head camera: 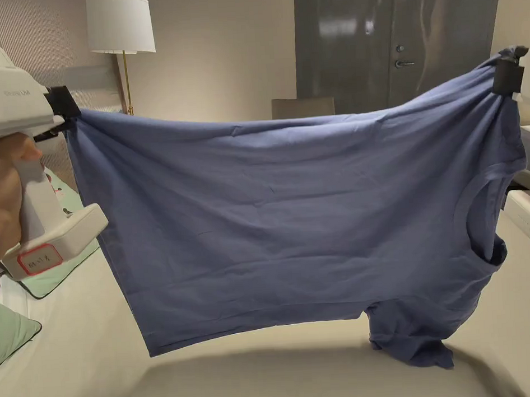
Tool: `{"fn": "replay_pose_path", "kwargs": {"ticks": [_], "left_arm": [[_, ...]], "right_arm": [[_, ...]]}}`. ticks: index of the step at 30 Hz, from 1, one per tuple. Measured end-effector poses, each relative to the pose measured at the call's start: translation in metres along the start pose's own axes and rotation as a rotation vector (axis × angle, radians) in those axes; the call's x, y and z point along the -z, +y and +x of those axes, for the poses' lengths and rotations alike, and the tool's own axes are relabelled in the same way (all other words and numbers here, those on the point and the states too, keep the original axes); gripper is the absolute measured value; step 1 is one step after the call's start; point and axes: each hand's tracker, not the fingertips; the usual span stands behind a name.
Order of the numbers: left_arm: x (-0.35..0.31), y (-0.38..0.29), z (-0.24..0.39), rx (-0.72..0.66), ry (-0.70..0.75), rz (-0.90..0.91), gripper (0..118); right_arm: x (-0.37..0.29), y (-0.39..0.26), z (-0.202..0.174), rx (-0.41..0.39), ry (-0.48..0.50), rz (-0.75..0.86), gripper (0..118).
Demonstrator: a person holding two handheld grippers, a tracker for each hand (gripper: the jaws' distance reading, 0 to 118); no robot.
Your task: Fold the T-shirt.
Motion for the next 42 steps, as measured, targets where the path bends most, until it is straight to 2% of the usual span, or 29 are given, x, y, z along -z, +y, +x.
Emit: {"fn": "replay_pose_path", "kwargs": {"ticks": [6, 11, 24, 28, 34, 37, 42], "left_arm": [[-0.027, -0.035, -0.019, 0.043, 0.001, -0.052, 4], [-0.082, -0.066, -0.028, 0.041, -0.009, -0.109, 4], [-0.243, -0.144, -0.068, 0.046, -0.023, -0.260, 4], [-0.288, -0.183, -0.089, 0.038, 0.003, -0.356, 4], [-0.336, -0.253, -0.129, 0.037, 0.074, -0.516, 4], [-0.346, -0.287, -0.149, 0.023, 0.114, -0.613, 4], [-0.348, -0.331, -0.173, 0.043, 0.166, -0.758, 4]], "right_arm": [[-0.039, -0.036, 0.007, -0.025, 0.015, -0.070, 3], [-0.092, -0.064, 0.017, -0.018, 0.039, -0.129, 3], [-0.271, -0.126, 0.047, 0.064, 0.104, -0.299, 3], [-0.317, -0.161, 0.056, 0.073, 0.105, -0.408, 3], [-0.370, -0.224, 0.060, 0.033, 0.088, -0.585, 3], [-0.381, -0.259, 0.067, 0.056, 0.081, -0.703, 3], [-0.390, -0.308, 0.071, 0.028, 0.051, -0.852, 3]]}}
